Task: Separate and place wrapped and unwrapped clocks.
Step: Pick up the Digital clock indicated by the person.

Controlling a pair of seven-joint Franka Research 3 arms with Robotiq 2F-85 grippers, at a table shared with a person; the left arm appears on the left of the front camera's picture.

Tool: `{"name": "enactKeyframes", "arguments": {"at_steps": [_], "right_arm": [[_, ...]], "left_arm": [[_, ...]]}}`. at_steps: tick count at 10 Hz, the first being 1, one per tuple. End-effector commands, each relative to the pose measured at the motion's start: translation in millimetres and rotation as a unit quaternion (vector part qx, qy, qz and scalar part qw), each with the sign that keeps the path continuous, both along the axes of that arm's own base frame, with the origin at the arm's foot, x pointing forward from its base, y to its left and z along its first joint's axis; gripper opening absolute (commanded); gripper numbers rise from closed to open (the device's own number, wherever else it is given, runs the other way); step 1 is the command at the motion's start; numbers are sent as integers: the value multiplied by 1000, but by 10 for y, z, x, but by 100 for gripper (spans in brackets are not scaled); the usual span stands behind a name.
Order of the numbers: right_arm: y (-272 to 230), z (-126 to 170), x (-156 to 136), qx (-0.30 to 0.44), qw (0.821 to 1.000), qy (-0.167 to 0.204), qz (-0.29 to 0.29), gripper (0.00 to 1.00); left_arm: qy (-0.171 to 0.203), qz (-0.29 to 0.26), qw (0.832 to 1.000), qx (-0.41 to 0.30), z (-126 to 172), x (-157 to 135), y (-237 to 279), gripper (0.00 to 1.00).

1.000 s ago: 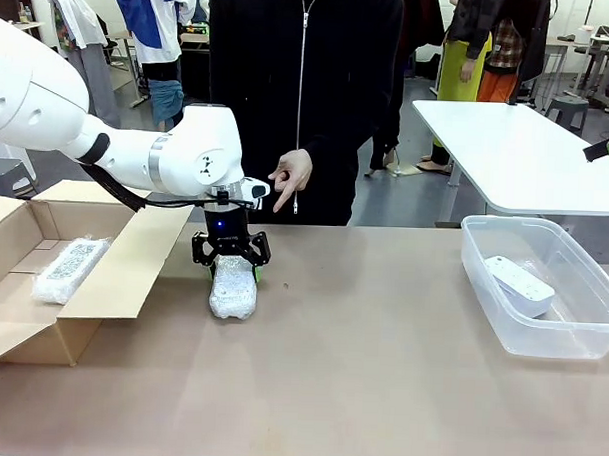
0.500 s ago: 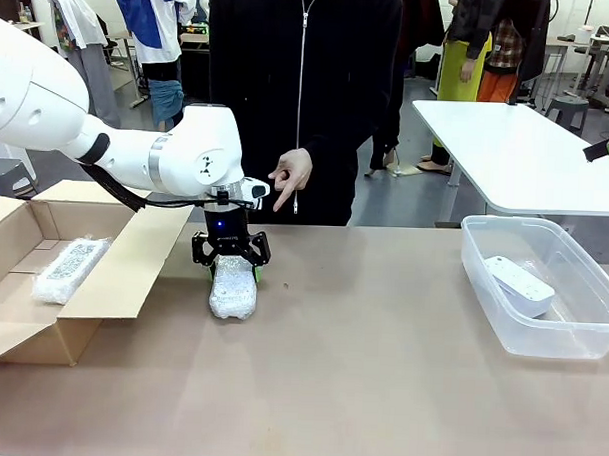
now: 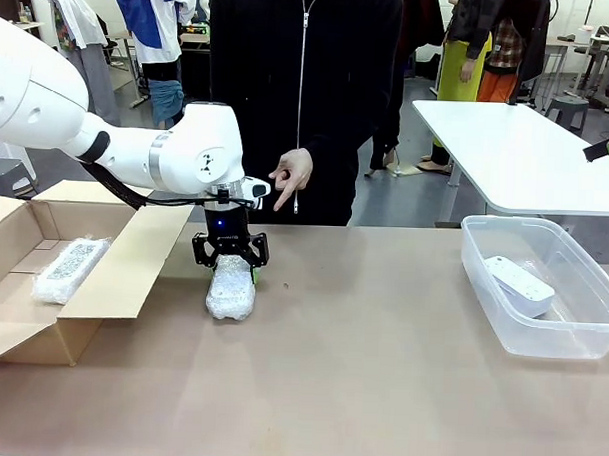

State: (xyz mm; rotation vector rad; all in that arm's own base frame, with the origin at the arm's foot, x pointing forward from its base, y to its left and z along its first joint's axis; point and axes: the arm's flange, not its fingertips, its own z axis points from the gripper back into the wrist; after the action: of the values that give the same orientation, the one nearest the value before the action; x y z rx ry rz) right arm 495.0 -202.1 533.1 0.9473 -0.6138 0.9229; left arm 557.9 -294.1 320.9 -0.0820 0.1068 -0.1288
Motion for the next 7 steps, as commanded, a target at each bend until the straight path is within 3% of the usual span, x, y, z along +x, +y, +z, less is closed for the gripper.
{"name": "enactKeyframes", "arguments": {"at_steps": [1,2,3,4,5,6,7], "right_arm": [[5,1,5,3,1000,1,2,100],[5,1,5,3,1000,1,2,100],[5,1,5,3,1000,1,2,100],[5,1,5,3,1000,1,2,100],[5,1,5,3,1000,1,2,100],[5,1,5,3,1000,1,2,100],[5,1,5,3,1000,1,2,100]], "left_arm": [[13,-4,1000,7,-19,-8,-24,55],[10,-7,1000,13,2,-17,-24,20],[12,-12,1000,11,49,-23,-20,35],[17,-20,1000,6,138,-29,-10,0],[12,-21,1000,-1,276,-36,31,15],[8,-19,1000,1,407,-43,71,0],[3,-18,1000,3,532,-53,95,0]]}}
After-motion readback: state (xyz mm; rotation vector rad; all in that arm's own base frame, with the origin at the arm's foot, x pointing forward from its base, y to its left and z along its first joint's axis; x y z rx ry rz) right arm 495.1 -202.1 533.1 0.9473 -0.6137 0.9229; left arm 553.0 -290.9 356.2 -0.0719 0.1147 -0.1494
